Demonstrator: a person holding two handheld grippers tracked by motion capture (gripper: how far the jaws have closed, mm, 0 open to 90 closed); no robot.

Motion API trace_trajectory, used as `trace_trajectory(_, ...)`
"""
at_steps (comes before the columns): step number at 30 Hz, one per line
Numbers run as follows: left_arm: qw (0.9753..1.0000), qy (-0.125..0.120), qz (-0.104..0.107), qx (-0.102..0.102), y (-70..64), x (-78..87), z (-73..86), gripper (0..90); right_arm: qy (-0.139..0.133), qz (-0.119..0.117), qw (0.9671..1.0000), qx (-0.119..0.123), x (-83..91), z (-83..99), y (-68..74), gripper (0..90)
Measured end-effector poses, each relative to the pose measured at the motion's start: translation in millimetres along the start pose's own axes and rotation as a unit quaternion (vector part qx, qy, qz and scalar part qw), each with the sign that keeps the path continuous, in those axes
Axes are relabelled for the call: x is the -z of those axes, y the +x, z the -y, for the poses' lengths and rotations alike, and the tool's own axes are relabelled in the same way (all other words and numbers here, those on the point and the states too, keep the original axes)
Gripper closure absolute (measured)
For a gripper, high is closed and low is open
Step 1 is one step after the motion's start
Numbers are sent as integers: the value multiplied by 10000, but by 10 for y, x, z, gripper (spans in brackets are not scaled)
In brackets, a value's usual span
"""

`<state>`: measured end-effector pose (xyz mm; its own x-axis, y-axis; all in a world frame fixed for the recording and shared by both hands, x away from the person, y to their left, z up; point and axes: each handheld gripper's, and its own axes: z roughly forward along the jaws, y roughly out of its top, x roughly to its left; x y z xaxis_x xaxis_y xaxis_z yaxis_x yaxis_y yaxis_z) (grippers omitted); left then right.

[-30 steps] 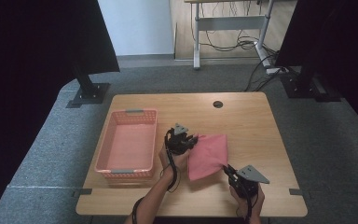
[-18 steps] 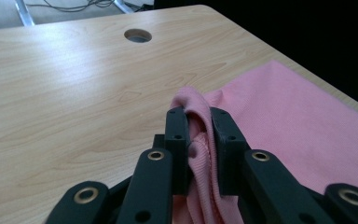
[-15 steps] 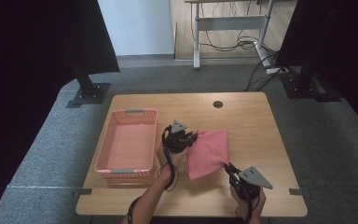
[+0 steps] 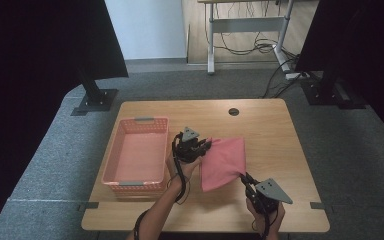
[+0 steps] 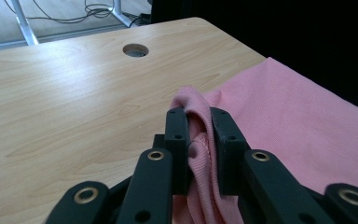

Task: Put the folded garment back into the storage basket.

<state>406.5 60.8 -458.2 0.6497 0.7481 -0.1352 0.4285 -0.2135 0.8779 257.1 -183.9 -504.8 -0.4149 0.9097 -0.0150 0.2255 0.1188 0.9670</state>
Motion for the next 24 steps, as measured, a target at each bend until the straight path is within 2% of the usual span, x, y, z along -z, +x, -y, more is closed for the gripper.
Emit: trace_trajectory(24,9996,-249,-57,-127,18,270,-257,777,-232,51,9996,143,26,-280,106,849)
